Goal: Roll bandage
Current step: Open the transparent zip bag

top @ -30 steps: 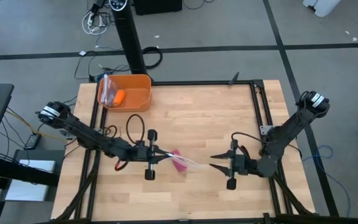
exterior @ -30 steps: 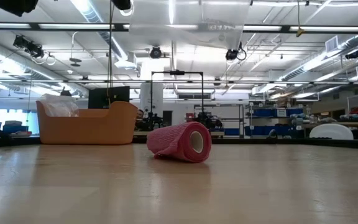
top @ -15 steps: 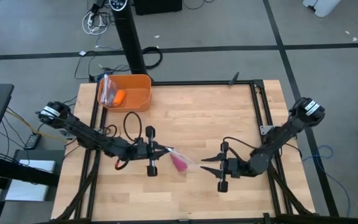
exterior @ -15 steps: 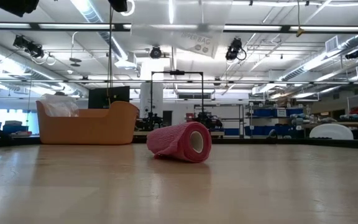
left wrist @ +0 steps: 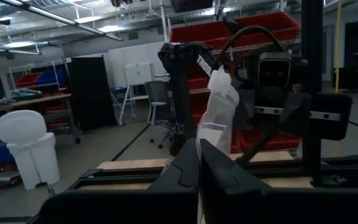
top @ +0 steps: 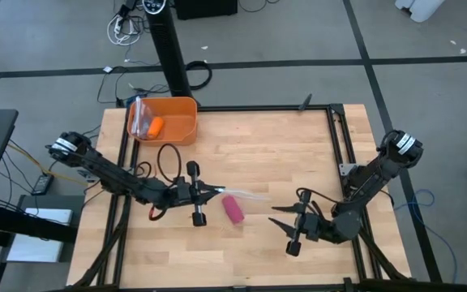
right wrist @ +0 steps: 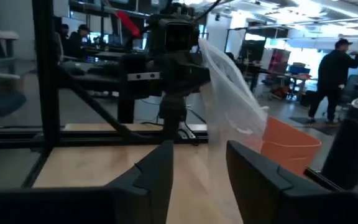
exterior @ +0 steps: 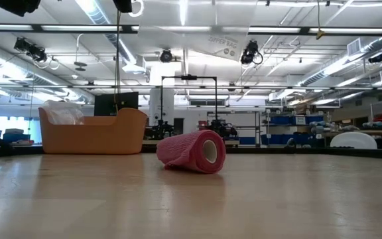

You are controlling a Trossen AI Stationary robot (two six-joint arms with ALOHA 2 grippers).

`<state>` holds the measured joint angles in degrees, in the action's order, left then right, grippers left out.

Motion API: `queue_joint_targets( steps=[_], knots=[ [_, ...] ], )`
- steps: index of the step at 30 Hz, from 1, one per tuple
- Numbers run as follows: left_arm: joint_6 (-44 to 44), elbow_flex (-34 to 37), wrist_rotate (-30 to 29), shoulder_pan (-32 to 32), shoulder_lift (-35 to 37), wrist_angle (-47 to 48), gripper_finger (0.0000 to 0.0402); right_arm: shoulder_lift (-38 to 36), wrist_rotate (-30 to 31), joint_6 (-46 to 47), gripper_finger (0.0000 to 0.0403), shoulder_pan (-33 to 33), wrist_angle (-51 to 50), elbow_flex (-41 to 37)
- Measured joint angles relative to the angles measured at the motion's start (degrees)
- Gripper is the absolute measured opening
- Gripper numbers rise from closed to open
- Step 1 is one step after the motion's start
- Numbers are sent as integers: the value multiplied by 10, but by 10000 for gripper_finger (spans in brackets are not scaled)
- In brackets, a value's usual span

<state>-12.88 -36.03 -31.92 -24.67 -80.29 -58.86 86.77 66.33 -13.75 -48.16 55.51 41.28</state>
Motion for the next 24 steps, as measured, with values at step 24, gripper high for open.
queue_joint_targets(
  steps=[24],
  knots=[
    [33,0,0,-1,0,60,0,3,-159,35,4,121,-3,0]
  ],
)
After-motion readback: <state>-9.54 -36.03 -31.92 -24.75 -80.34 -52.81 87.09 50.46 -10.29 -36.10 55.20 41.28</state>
